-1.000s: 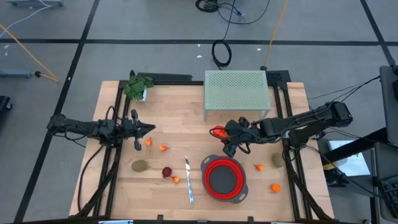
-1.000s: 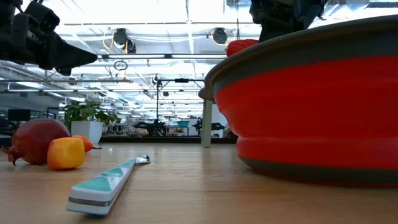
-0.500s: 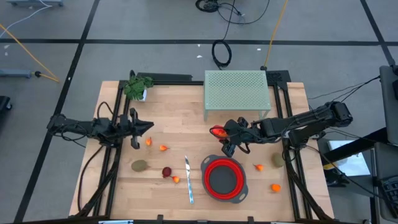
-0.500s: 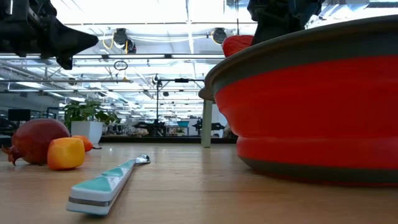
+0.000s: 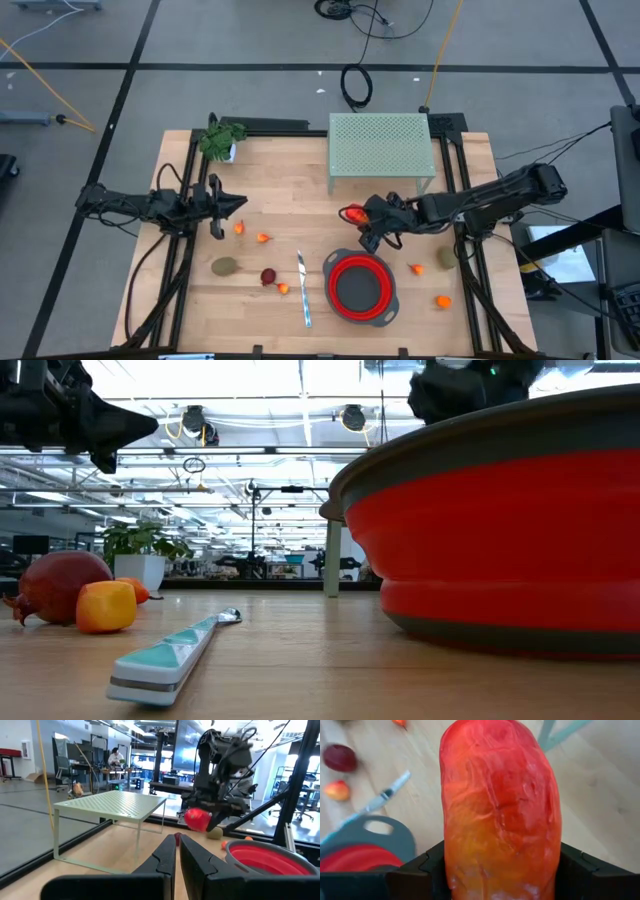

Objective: Pick & Place Fruit
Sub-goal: Put the mango into the red strainer bowl

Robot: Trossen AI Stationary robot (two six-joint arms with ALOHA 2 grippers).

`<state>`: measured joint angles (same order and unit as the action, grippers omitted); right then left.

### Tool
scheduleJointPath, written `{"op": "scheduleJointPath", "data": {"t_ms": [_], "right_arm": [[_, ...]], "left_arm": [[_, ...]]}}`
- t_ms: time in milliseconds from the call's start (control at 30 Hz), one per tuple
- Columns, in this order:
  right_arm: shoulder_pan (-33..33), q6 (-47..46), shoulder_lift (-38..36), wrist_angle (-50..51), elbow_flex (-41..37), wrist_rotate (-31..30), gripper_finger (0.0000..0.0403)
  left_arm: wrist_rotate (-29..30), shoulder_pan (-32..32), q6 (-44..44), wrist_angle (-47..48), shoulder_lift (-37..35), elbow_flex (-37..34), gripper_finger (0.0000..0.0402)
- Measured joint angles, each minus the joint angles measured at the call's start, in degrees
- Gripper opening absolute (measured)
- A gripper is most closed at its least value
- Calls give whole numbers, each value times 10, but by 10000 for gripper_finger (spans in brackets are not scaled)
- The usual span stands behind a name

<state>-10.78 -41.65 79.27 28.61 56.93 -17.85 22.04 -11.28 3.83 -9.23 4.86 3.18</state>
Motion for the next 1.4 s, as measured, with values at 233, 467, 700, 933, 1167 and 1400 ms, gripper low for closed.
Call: {"op": "scheduleJointPath", "data": {"t_ms": [233,467,700,933,1167,1400], "right_arm": [[23,8,0,-71,-75,38,233],[55,18,0,-93,-123,105,234],[68,23,0,-104,-148,121,235],[70,34,0,-104,-162,122,235],[70,62,0,-104,-163,135,235],[70,70,0,-104,-163,136,235]], "left_arm": [[0,0,54,0,0,0,24],[0,0,117,0,0,0,24],[0,0,118,0,0,0,24],[0,0,118,0,0,0,24],[0,0,118,0,0,0,24],[0,0,118,0,0,0,24]]}}
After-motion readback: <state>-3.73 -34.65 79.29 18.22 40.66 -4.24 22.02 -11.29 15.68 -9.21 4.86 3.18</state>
